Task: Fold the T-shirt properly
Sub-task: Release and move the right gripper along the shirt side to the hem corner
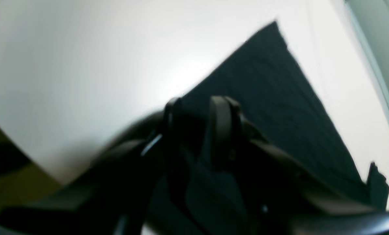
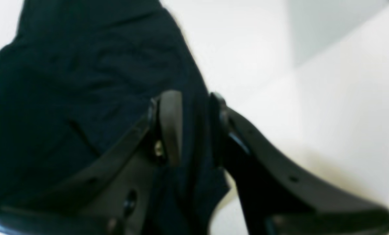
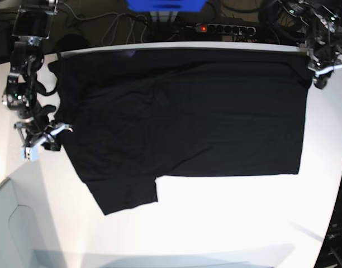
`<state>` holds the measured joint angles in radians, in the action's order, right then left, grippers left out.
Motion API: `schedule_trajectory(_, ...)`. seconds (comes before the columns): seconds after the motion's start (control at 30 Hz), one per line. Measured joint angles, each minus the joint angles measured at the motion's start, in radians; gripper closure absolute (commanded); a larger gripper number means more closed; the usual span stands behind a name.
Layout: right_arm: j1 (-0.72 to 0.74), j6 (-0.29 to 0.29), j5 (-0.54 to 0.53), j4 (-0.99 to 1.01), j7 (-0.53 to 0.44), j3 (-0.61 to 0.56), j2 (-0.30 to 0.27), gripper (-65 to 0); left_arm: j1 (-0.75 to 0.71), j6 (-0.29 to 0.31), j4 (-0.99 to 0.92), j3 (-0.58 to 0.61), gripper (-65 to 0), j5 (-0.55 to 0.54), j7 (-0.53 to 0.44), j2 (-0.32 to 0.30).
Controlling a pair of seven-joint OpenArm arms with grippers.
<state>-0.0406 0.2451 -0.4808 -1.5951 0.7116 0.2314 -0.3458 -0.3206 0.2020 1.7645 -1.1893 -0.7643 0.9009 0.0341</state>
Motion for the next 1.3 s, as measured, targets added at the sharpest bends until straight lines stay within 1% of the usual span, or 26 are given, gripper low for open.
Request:
schedule_trajectory(0.2,0.110,0.173,0.001,0.188,0.003,-0.002,-0.003,-16.5,0.002,0.000,-0.005,0.001,-15.2,-0.003,-0.009,-0.003)
schedule_trajectory(0.3,0.173,0.250,-0.006,0.298,0.011,-0.003,-0.003,-16.5,0.002,0.000,-0.005,0.003,-15.2,-0.003,-0.007,-0.007)
schedule_trajectory(0.4,0.267,0.307,0.003,0.439,0.082,-0.002,-0.002,-16.5,-0.001,0.001,-0.005,0.007,-15.2,-0.003,-0.008,-0.024)
schedule_trajectory(0.47,0.331,0.326,0.002,0.534,0.088,-0.002,-0.004,-16.5,-0.008,0.003,-0.005,0.007,-15.2,-0.006,-0.011,-0.026)
schedule_trajectory(0.5,0.360,0.327,0.002,0.578,0.087,-0.001,-0.007,-16.8,-0.013,0.004,-0.005,0.007,-15.2,-0.006,-0.007,-0.025)
schedule_trajectory(0.57,0.408,0.327,0.003,0.649,0.088,-0.002,-0.007,-19.4,-0.017,0.003,-0.007,0.007,-15.2,-0.002,-0.006,-0.023)
schedule_trajectory(0.63,0.445,0.327,0.002,0.702,0.088,-0.003,-0.013,-22.3,-0.018,0.003,-0.007,0.006,-15.2,-0.003,-0.007,-0.024)
schedule_trajectory(0.7,0.478,0.327,0.010,0.734,0.088,-0.002,-0.023,-23.4,-0.019,0.003,-0.007,0.008,-15.2,-0.007,-0.007,-0.023)
schedule_trajectory(0.9,0.517,0.327,0.003,0.740,0.025,-0.002,-0.025,-23.5,-0.042,0.003,-0.007,0.007,-15.2,-0.007,-0.006,-0.016)
schedule_trajectory(1.03,0.510,0.328,0.007,0.743,0.029,-0.002,-0.025,-23.5,-0.044,0.003,-0.007,0.006,-15.2,-0.007,-0.007,-0.014)
schedule_trajectory(1.1,0.509,0.328,0.006,0.750,0.019,-0.002,-0.024,-23.4,-0.048,0.003,-0.007,0.006,-15.2,-0.012,-0.009,-0.004)
schedule_trajectory(1.2,0.517,0.327,-0.002,0.833,-0.018,-0.002,-0.023,-23.4,-0.058,0.004,-0.007,0.006,-15.2,-0.011,-0.004,0.004)
schedule_trajectory(1.27,0.511,0.333,-0.021,0.880,-0.079,-0.001,-0.024,-23.4,-0.058,0.003,-0.007,0.005,-15.2,-0.011,-0.010,0.000)
schedule_trajectory(1.3,0.512,0.335,-0.022,0.892,-0.092,0.000,-0.026,-23.4,-0.058,0.003,-0.007,0.005,-15.2,-0.014,-0.010,-0.001)
